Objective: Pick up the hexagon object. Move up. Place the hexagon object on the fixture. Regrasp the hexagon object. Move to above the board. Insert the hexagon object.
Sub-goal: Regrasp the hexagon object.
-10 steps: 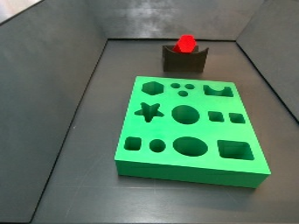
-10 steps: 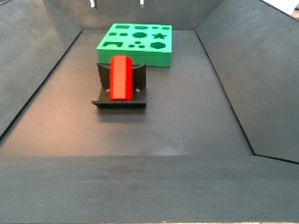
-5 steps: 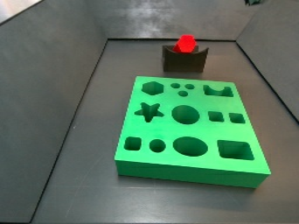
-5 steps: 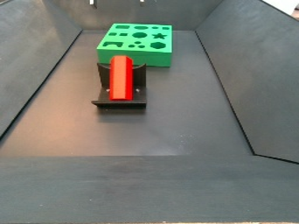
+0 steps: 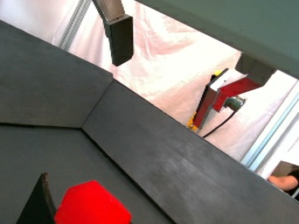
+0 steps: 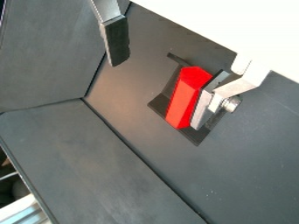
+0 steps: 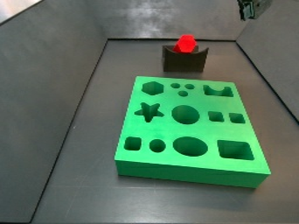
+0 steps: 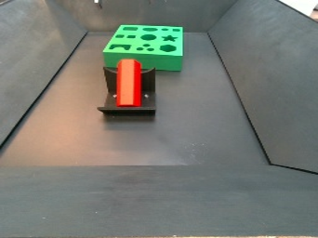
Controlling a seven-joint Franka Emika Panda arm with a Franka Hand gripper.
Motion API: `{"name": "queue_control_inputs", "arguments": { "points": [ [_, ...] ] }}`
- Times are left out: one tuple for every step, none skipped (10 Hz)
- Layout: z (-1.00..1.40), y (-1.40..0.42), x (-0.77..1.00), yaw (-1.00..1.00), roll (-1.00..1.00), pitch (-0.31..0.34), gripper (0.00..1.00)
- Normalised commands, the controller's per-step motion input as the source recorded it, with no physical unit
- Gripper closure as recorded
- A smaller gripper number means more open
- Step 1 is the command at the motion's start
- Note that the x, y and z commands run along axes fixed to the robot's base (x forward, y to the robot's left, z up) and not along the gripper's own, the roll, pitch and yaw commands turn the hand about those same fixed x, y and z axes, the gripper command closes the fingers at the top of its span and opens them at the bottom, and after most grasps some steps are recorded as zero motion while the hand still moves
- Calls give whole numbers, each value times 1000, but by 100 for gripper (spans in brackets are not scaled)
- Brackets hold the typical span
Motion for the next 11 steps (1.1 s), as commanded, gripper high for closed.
{"name": "queue_control_inputs", "arguments": {
  "points": [
    [-18, -38, 93, 218, 179, 22, 0],
    [-1000, 70, 39, 259, 183, 35, 0],
    [-1000, 69, 44, 227, 179, 12, 0],
    [-1000, 61, 57, 195, 175, -28, 0],
    [-1000, 54, 66, 167, 157, -52, 0],
    [-1000, 51, 77, 137, 136, -69, 0],
    [-1000, 44, 90, 98, 112, -88, 0],
    [-1000, 40, 96, 72, 101, -98, 0],
    [-1000, 34, 100, 44, 89, -104, 0],
    [-1000, 32, 107, 22, 84, -104, 0],
    [-1000, 26, 114, -3, 78, -89, 0]
  ]
}}
